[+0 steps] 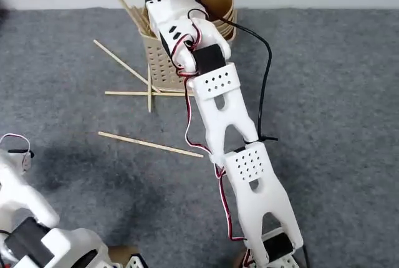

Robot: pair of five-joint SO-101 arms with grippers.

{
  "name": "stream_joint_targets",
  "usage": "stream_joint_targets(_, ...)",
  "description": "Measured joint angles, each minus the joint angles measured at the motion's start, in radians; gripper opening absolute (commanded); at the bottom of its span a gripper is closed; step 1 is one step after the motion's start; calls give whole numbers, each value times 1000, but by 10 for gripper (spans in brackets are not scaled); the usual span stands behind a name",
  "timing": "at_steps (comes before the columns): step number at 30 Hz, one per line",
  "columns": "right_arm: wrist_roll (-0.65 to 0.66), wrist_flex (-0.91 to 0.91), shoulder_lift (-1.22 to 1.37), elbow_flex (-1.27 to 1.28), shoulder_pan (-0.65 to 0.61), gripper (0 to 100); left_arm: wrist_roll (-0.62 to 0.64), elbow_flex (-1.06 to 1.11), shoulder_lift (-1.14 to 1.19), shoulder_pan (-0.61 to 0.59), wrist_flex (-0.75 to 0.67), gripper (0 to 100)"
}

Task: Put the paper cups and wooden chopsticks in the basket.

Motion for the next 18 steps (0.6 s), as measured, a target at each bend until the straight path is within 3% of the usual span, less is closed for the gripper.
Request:
stream_joint_targets(9, 0, -6, -8, -2, -14, 147, 0, 0, 0, 0, 0, 290)
stream_joint_targets(12, -2, 15, -51, 0, -60, 106, 0, 0, 0, 0, 0, 290)
stream_joint_targets(18, -2, 282, -238, 0, -249, 90, 0, 0, 0, 0, 0, 290)
